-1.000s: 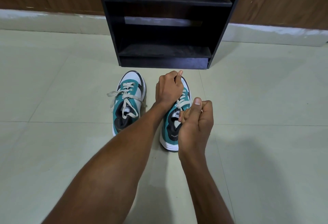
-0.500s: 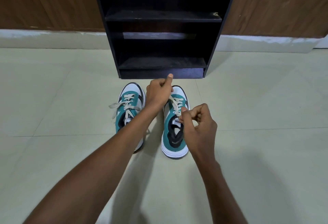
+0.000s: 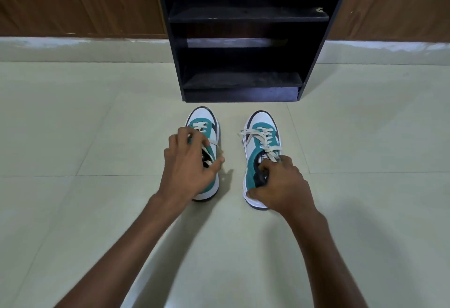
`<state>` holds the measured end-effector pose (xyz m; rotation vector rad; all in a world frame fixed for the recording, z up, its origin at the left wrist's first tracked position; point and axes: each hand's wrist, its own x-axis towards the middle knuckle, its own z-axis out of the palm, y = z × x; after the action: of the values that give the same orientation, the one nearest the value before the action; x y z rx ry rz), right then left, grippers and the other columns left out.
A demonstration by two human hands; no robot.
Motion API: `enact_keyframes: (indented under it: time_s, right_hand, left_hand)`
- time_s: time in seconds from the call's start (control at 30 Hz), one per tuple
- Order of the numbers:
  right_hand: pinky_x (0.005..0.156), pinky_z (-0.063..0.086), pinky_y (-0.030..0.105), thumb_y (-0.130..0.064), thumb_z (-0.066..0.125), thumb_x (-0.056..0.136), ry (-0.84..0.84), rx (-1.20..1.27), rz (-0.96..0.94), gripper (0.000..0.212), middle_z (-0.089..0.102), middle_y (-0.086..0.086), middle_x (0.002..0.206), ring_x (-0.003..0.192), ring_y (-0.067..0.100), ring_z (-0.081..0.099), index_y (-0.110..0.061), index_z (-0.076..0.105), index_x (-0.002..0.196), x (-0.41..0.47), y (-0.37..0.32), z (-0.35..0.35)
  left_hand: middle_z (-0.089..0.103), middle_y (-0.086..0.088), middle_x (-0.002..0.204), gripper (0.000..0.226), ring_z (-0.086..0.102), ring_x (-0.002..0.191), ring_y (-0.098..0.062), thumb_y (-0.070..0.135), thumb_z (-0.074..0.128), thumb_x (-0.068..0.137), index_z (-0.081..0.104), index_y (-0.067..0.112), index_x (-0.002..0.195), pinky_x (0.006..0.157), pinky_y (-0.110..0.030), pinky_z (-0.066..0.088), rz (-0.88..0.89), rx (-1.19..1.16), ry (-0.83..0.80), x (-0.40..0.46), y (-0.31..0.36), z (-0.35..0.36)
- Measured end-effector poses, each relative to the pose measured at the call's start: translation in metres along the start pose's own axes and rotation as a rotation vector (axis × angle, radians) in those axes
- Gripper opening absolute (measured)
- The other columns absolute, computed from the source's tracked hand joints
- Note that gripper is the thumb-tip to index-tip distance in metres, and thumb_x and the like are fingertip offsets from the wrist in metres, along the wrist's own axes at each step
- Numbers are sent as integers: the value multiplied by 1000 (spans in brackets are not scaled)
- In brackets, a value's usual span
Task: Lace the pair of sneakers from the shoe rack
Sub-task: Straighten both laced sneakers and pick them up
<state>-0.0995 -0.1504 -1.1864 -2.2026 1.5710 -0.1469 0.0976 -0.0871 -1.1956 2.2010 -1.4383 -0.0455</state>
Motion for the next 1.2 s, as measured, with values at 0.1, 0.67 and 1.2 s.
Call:
enact_keyframes:
  time_s: [0.1,0.67,1.2]
  right_hand:
    - [78,47,30,-31,75,71,22,-2,-29,47,53,11,123,102,34,58,-23,64,116,2,-3,5]
    - [82,52,33,-20,71,74,12,147,-107,33,54,11,120,98,35,60,-21,69,108,18,-34,31]
    - [82,61,39,-6,77,73,17,177,-45,35,43,10,156,119,37,62,-19,71,104,-41,-106,-165]
  left_hand:
    - [38,-7,136,62,50,117,-34,58,79,75,52,16,111,81,-48,57,-123,-60,-22,-20,3,2]
    - [44,-3,144,25,62,106,-33,27,84,73,67,14,85,78,-34,53,-133,-145,-263,-5,0,5]
    - [29,-7,166,48,57,133,-28,9,89,72,74,14,117,88,-34,61,-159,-243,-208,19,123,-184]
